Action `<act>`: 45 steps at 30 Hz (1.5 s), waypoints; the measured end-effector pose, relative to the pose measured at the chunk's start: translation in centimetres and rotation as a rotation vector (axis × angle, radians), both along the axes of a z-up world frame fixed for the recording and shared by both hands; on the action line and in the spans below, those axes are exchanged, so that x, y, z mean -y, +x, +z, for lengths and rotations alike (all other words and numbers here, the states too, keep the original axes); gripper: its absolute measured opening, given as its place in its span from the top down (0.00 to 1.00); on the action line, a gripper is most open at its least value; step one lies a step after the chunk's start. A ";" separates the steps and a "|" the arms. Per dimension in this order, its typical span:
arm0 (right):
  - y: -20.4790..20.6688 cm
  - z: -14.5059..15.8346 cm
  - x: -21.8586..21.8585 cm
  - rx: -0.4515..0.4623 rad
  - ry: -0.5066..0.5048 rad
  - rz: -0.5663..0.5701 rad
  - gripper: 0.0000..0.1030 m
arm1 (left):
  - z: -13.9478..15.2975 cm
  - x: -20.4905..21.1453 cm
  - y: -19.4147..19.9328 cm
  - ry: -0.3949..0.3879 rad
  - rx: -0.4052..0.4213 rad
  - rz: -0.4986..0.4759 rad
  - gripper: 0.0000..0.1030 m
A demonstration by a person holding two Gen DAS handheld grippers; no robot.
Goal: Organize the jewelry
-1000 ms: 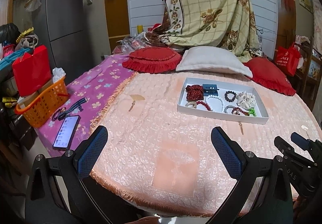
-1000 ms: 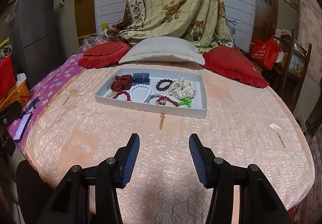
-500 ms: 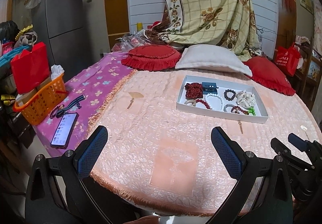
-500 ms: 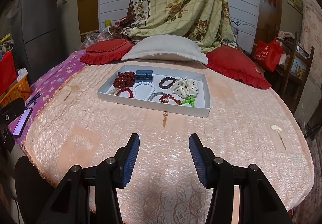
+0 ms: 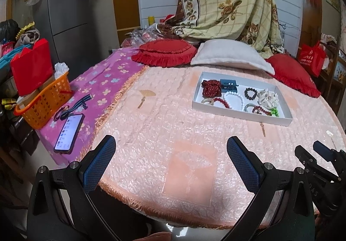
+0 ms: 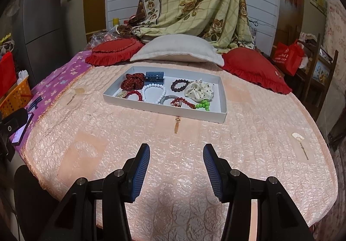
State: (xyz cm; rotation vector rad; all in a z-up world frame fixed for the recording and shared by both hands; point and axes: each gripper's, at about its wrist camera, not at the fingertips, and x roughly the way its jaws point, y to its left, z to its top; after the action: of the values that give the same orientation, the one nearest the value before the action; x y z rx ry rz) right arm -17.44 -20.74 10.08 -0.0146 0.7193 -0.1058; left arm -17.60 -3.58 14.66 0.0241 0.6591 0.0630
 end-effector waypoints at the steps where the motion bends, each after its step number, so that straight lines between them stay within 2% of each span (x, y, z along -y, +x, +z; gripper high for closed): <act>1: 0.1 -0.1 0.0 -0.003 0.000 0.000 0.52 | -0.2 0.0 0.2 -0.002 -0.009 0.000 0.00; 22: 1.3 -2.6 0.2 -0.079 0.026 -0.008 0.52 | -3.1 0.8 1.8 0.018 -0.098 -0.024 0.00; 45: 1.0 -2.4 -0.7 -0.060 0.014 0.013 0.52 | -4.0 0.8 2.3 0.010 -0.122 -0.035 0.00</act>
State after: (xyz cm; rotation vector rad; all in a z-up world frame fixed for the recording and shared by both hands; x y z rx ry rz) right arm -16.42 -20.06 7.64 -0.0095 0.7794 -0.0884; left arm -15.31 -4.43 10.66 0.0499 0.7803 0.0311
